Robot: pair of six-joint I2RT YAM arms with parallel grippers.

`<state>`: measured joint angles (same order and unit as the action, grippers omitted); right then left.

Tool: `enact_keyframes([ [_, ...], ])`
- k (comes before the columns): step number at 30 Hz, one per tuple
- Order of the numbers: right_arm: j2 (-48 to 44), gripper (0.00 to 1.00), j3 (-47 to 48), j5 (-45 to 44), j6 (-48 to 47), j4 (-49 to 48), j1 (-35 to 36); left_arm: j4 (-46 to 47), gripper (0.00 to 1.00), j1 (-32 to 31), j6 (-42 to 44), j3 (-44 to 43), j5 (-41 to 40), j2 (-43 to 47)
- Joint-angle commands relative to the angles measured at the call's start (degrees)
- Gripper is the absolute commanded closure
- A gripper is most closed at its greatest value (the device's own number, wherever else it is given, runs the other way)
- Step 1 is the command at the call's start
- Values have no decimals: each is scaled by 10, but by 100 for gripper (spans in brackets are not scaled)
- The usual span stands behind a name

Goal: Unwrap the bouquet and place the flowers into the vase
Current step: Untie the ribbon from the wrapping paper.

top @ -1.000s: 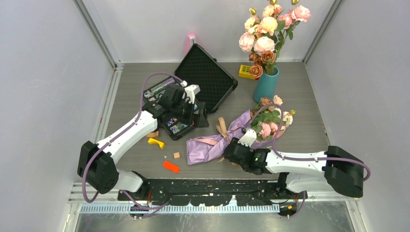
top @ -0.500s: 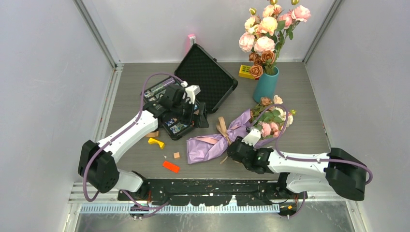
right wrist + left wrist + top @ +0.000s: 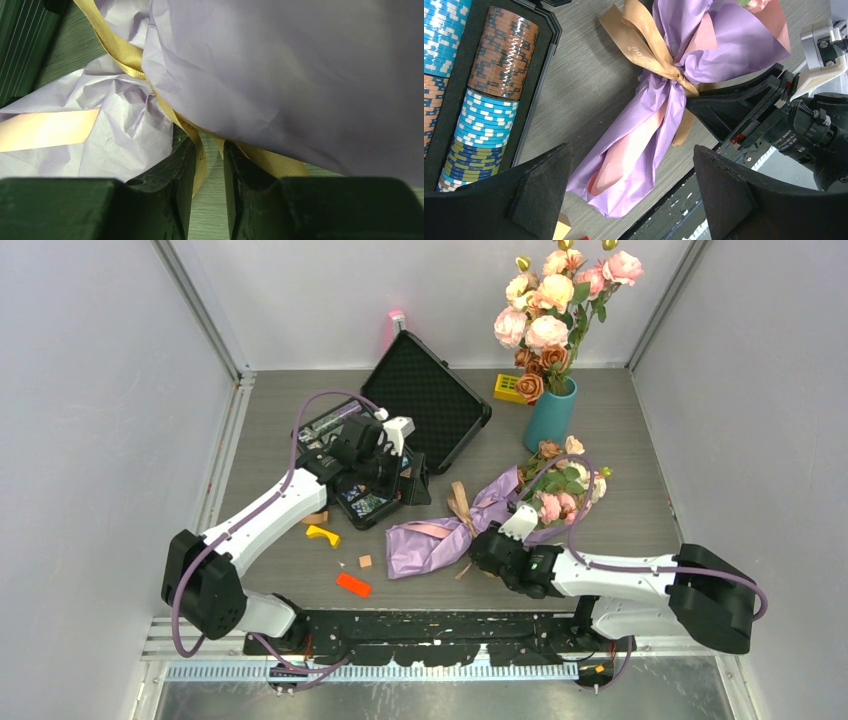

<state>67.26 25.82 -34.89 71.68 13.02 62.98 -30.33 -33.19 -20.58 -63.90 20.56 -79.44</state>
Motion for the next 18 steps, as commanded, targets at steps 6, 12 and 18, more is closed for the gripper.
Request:
enact_keyframes([
  [6, 33, 71, 30, -8, -6, -63, -2, 1, 7, 3, 6, -18, 0, -4],
  [12, 63, 75, 42, -1, -10, -73, -3, 1, 7, 3, 6, -17, 0, -2],
  [18, 62, 84, 43, -10, -2, -52, -4, 4, 7, 3, 2, -14, 5, -3],
])
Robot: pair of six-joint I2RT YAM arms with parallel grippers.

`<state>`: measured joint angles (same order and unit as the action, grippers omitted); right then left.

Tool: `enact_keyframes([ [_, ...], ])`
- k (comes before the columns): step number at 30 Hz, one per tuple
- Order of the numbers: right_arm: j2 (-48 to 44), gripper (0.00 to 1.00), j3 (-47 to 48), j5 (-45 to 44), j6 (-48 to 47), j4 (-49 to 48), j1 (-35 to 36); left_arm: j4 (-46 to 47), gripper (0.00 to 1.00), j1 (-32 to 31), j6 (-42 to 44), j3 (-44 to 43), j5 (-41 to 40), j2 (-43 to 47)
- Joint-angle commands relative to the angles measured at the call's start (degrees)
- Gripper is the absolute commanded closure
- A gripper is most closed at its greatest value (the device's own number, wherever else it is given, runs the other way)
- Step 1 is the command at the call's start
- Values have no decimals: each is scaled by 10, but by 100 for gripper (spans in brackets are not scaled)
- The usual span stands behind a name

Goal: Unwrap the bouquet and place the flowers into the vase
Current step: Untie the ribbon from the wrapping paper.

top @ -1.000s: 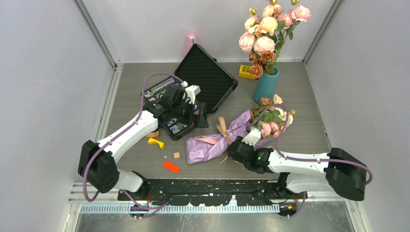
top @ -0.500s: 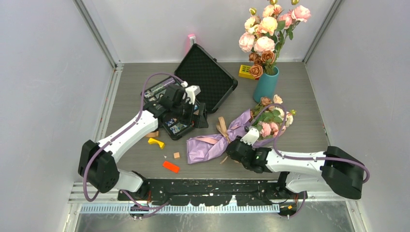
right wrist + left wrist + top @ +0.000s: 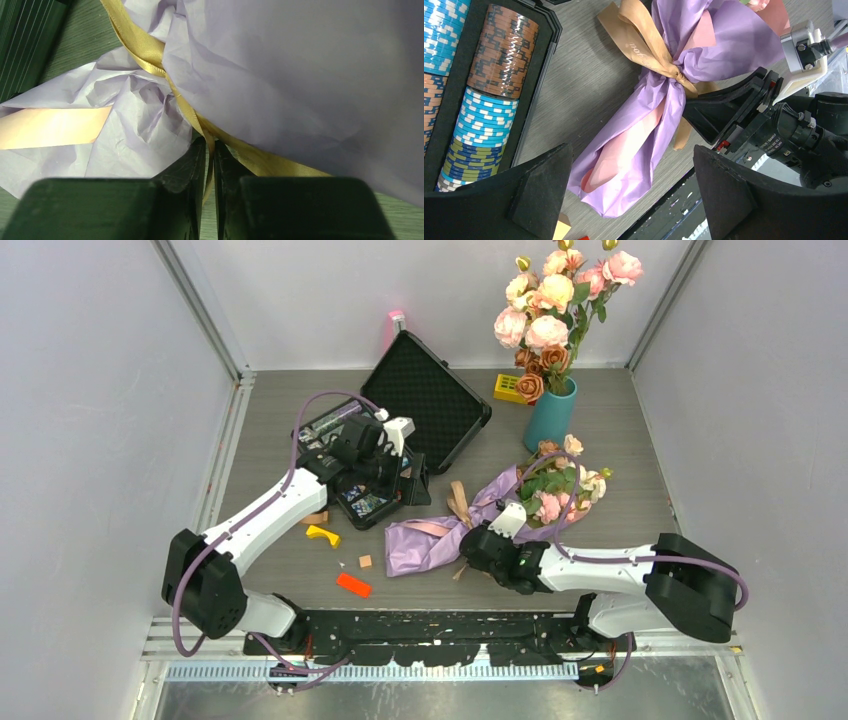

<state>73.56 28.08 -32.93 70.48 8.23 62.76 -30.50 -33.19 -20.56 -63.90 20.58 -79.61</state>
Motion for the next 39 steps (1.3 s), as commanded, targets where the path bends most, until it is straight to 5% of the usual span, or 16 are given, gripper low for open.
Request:
enact_keyframes([
  [1, -2, 85, 20, -32, 11, 2, -2, 9, 7, 3, -4, -12, 7, -2],
  [6, -21, 99, 8, -39, 9, 7, -4, 76, 9, 2, -70, 8, 55, -22],
  [14, -40, 100, -20, -44, 9, -2, -9, 276, 15, -5, -219, 84, 57, -65],
  [18, -56, 100, -31, -45, 11, -5, -9, 337, 29, -5, -258, 109, 46, -94],
  [23, -76, 100, -48, -48, 17, -12, -10, 353, 39, -9, -256, 109, 15, -140],
  [39, -85, 100, -50, -47, 18, -15, -10, 427, 42, -34, -299, 95, 14, -230],
])
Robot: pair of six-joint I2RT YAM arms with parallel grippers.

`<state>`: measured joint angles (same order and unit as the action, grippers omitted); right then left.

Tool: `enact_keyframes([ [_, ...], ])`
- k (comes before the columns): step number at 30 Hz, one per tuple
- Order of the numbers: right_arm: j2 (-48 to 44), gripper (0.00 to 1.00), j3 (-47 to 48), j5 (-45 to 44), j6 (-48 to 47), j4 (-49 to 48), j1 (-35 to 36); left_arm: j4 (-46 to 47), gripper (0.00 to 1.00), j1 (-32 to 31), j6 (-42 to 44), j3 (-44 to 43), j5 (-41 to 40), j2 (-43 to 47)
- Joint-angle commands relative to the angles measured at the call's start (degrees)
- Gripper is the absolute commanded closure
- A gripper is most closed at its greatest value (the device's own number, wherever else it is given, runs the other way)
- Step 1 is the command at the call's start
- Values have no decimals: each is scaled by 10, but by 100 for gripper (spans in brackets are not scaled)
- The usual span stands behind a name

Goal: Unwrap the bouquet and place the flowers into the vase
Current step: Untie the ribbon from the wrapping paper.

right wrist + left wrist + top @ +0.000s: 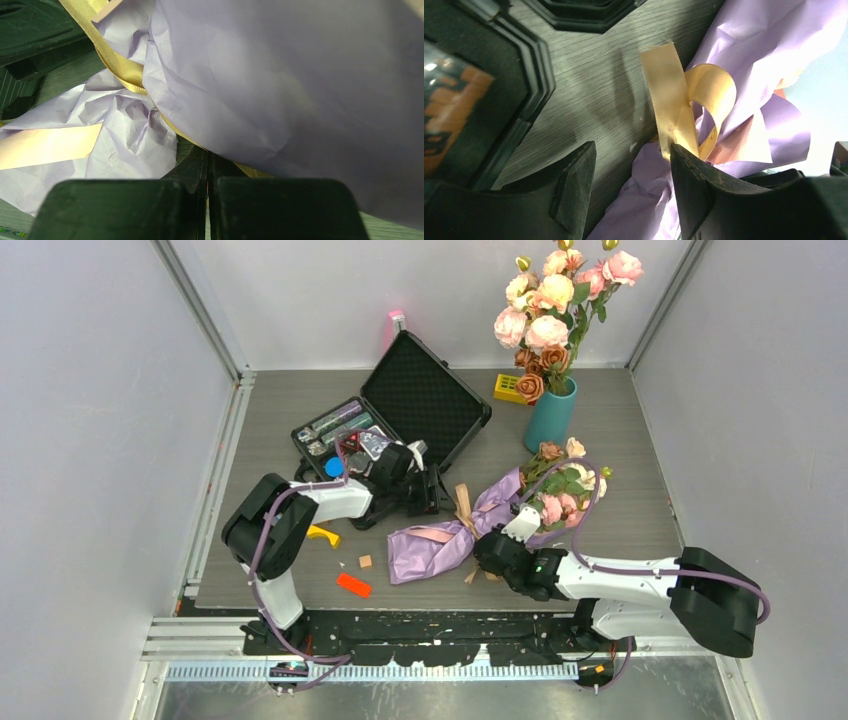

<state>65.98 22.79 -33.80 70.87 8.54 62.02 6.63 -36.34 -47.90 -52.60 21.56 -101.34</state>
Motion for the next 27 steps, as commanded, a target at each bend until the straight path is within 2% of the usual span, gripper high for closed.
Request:
enact_keyframes([
  [1, -9, 100, 4, -38, 13, -18, -2, 61, 42, -4, -30, -18, 4, -17],
  [21, 8, 100, 10, -34, 8, -21, -4, 132, 45, -22, -82, -17, 20, -55],
  [24, 7, 100, 9, -35, 8, -22, -5, 141, 49, -24, -87, -12, 22, -59],
  [27, 5, 100, 7, -35, 8, -21, -5, 147, 59, -24, -93, -5, 22, -61],
])
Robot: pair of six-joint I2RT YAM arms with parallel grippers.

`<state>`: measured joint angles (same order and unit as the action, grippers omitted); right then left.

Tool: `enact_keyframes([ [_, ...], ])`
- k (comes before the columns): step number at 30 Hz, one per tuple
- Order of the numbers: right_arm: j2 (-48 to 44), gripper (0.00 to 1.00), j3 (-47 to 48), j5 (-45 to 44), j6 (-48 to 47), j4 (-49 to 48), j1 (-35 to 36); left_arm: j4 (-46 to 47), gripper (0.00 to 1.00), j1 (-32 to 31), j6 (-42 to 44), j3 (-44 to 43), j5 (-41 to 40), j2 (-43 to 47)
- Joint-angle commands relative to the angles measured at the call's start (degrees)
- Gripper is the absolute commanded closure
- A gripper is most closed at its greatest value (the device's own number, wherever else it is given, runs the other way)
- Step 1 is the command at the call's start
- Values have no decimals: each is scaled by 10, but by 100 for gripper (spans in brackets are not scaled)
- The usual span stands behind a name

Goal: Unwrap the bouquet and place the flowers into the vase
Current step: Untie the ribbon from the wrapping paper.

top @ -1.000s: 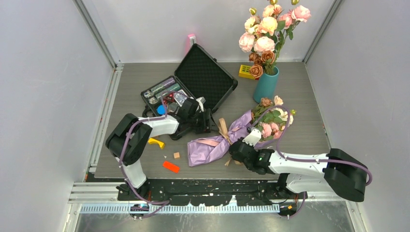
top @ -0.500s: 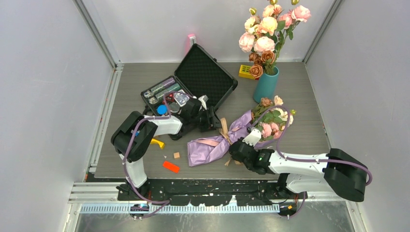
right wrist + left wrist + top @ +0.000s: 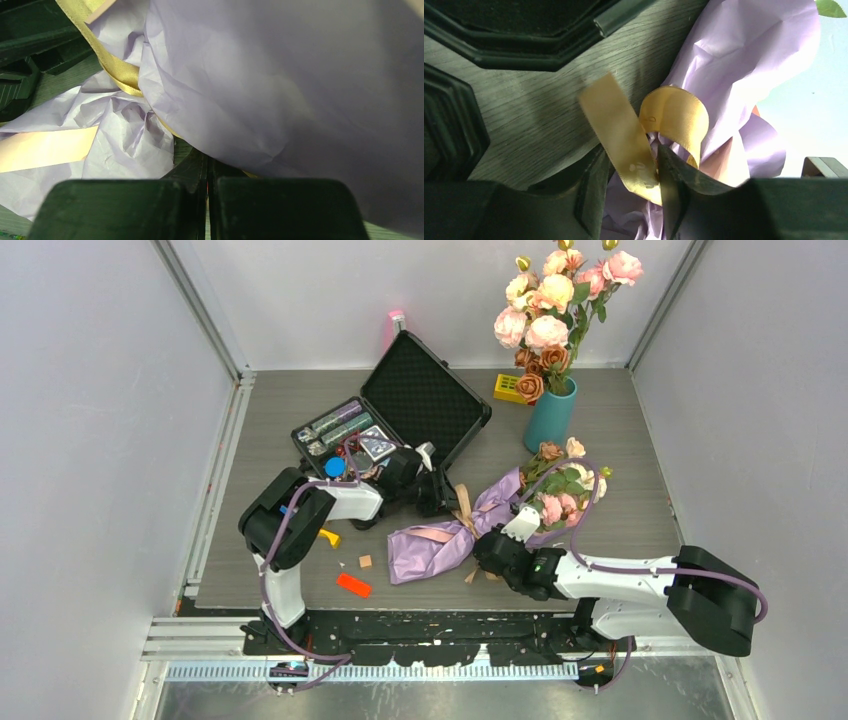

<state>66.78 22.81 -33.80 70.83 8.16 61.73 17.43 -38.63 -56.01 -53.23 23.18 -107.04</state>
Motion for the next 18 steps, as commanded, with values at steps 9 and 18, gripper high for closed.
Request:
enact_keyframes([
  [9, -7, 100, 5, -39, 5, -7, -9, 57, 97, -1, -26, 9, 0, 15],
  [18, -13, 100, 10, -48, -19, 25, -23, 32, 100, -1, -8, -1, -14, 30],
])
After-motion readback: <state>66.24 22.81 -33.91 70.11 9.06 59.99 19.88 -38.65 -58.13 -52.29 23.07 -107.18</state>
